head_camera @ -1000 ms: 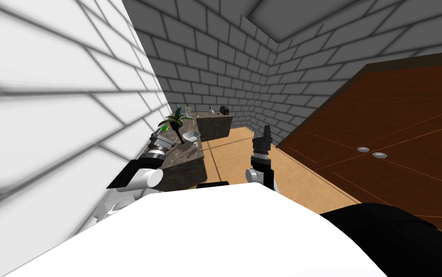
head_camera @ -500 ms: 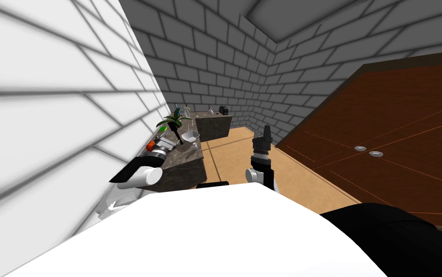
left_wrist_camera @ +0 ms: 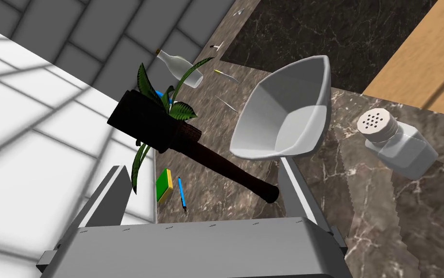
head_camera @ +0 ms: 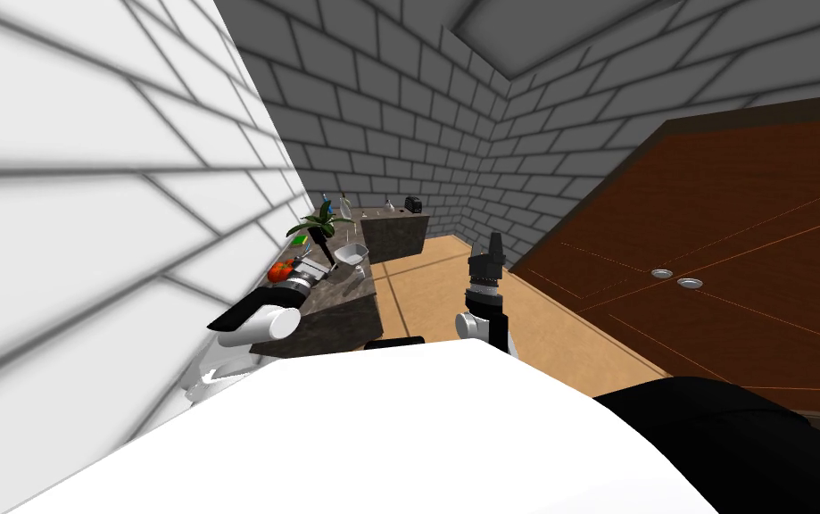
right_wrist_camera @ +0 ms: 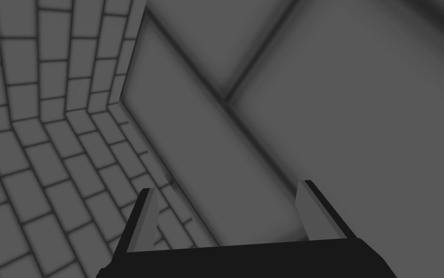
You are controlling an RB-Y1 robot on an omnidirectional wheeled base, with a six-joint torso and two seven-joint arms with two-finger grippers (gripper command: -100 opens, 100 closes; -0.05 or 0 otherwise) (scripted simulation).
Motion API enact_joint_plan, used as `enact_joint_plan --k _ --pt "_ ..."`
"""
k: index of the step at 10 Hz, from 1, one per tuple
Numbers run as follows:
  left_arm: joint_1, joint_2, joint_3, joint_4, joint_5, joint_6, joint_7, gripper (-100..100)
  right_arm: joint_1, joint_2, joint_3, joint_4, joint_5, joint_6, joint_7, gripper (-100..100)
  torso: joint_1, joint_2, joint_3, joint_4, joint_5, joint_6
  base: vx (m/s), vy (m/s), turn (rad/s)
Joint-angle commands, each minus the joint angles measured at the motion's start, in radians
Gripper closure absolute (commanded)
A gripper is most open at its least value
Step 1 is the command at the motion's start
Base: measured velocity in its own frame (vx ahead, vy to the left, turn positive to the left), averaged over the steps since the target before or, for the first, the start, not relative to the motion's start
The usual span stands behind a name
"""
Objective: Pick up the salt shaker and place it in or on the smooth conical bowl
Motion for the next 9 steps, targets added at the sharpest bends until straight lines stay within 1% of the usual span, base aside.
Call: enact_joint_plan --k 1,2,3,4,5,6,7,8,9 --pt "-0.018 0.002 0.007 0.020 0.014 0.050 0.041 -100 0.000 0.000 0.000 0.000 0.000 0.000 0.000 0 0.000 0.000 0.000 0.000 0.000 0.000 0.016 -0.005 -0.045" --pt "-0.018 0.002 0.007 0.020 0.014 0.077 0.041 -100 0.000 0.000 0.000 0.000 0.000 0.000 0.000 0 0.000 0.000 0.000 0.000 0.000 0.000 0.014 -0.004 -0.025" --pt "-0.034 0.007 0.014 0.036 0.026 0.110 0.076 -100 0.000 0.000 0.000 0.000 0.000 0.000 0.000 0 0.000 0.000 0.000 0.000 0.000 0.000 0.014 -0.007 -0.048" --pt "-0.034 0.007 0.014 0.036 0.026 0.136 0.076 -100 0.000 0.000 0.000 0.000 0.000 0.000 0.000 0 0.000 0.000 0.000 0.000 0.000 0.000 0.012 -0.005 -0.027" --pt "-0.049 0.012 0.021 0.052 0.035 0.162 0.110 -100 0.000 0.000 0.000 0.000 0.000 0.000 0.000 0 0.000 0.000 0.000 0.000 0.000 0.000 0.014 -0.006 -0.050" --pt "-0.049 0.012 0.021 0.052 0.035 0.192 0.110 -100 0.000 0.000 0.000 0.000 0.000 0.000 0.000 0 0.000 0.000 0.000 0.000 0.000 0.000 0.012 -0.004 -0.032" --pt "-0.064 0.018 0.027 0.067 0.042 0.223 0.143 -100 0.000 0.000 0.000 0.000 0.000 0.000 0.000 0 0.000 0.000 0.000 0.000 0.000 0.000 0.015 -0.007 -0.070" --pt "-0.064 0.018 0.027 0.067 0.042 0.248 0.143 -100 0.000 0.000 0.000 0.000 0.000 0.000 0.000 0 0.000 0.000 0.000 0.000 0.000 0.000 0.013 -0.007 -0.022" --pt "-0.080 0.024 0.032 0.083 0.046 0.277 0.174 -100 0.000 0.000 0.000 0.000 0.000 0.000 0.000 0 0.000 0.000 0.000 0.000 0.000 0.000 0.013 -0.010 -0.054"
